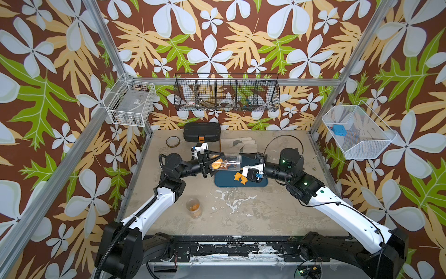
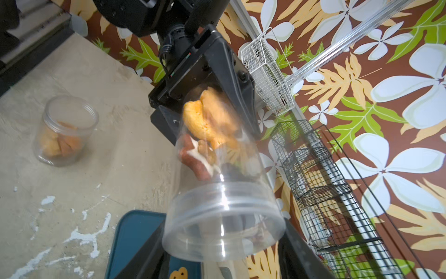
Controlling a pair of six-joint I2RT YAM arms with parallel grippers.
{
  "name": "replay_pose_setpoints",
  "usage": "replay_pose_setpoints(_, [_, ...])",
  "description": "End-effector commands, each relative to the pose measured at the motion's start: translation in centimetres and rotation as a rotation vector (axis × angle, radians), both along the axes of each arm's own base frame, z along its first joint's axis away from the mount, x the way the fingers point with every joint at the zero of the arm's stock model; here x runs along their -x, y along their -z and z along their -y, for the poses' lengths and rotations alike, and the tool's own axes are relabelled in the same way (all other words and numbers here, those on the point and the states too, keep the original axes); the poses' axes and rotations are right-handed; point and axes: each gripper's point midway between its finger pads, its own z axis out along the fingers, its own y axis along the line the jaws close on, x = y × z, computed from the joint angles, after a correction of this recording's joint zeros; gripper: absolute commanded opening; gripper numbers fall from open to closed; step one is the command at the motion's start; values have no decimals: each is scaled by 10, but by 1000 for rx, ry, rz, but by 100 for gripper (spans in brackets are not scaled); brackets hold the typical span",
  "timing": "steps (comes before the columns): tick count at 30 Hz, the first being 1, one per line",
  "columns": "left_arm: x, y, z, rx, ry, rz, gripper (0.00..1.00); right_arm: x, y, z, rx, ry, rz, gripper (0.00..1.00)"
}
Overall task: Pour the cookies out of the jar
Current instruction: Unscrew the lid from the jar, then place the lid at the center of the board.
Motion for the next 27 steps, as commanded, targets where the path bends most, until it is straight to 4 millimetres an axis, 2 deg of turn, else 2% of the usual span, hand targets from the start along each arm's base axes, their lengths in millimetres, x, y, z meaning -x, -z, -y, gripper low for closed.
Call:
replay_pose_setpoints(1, [0, 5, 2, -13, 20, -37, 57, -16, -17, 13, 42, 125, 238, 33])
replay_pose_setpoints(6, [-5, 9, 4, -28, 18, -45, 57, -17, -17, 23, 68, 178, 314, 33])
replay_pose_setpoints(9, [-7, 9, 4, -28, 14, -46, 57, -16, -11, 28, 88, 193, 327, 33])
replay_pose_setpoints(14, [-10, 6, 3, -26, 8, -42, 57, -12, -4, 32, 88, 195, 316, 34])
replay_pose_setpoints(18, [-12, 4, 3, -25, 4, -40, 57, -11, -6, 31, 65, 191, 288, 34])
replay_pose_setpoints(22, [-14, 1, 1, -25, -7, -24, 57, -20, -6, 34, 21, 253, 156, 36])
replay_pose_setpoints(27, [-18, 3, -2, -73, -43, -2, 57, -35, 12, 46, -71, 414, -193, 38])
